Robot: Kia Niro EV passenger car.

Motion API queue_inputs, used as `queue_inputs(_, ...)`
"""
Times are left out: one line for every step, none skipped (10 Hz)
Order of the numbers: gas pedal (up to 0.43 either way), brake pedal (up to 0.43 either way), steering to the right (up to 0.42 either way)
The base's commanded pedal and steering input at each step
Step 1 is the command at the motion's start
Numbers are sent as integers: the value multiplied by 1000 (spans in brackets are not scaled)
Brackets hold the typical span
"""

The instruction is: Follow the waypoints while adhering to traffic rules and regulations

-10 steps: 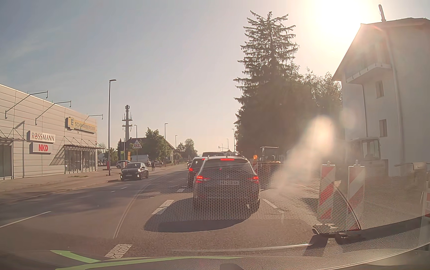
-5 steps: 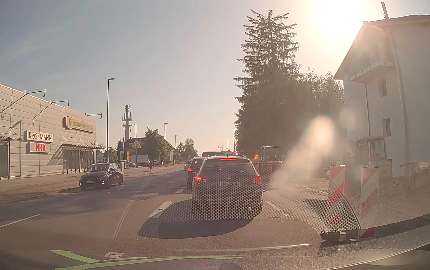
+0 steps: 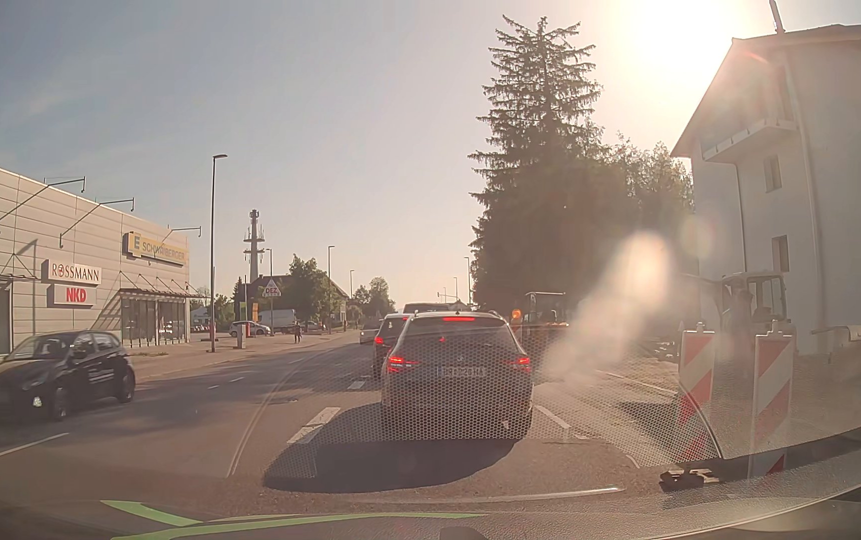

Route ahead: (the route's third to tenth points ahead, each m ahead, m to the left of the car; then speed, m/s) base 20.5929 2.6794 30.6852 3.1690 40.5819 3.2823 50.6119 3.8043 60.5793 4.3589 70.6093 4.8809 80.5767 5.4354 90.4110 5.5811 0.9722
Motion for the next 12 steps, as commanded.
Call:
queue_inputs(0,104,1)
queue_inputs(0,110,1)
queue_inputs(0,116,1)
queue_inputs(0,122,1)
queue_inputs(0,128,1)
queue_inputs(0,128,1)
queue_inputs(0,140,1)
queue_inputs(0,146,1)
queue_inputs(0,152,1)
queue_inputs(0,152,1)
queue_inputs(0,159,1)
queue_inputs(0,152,1)
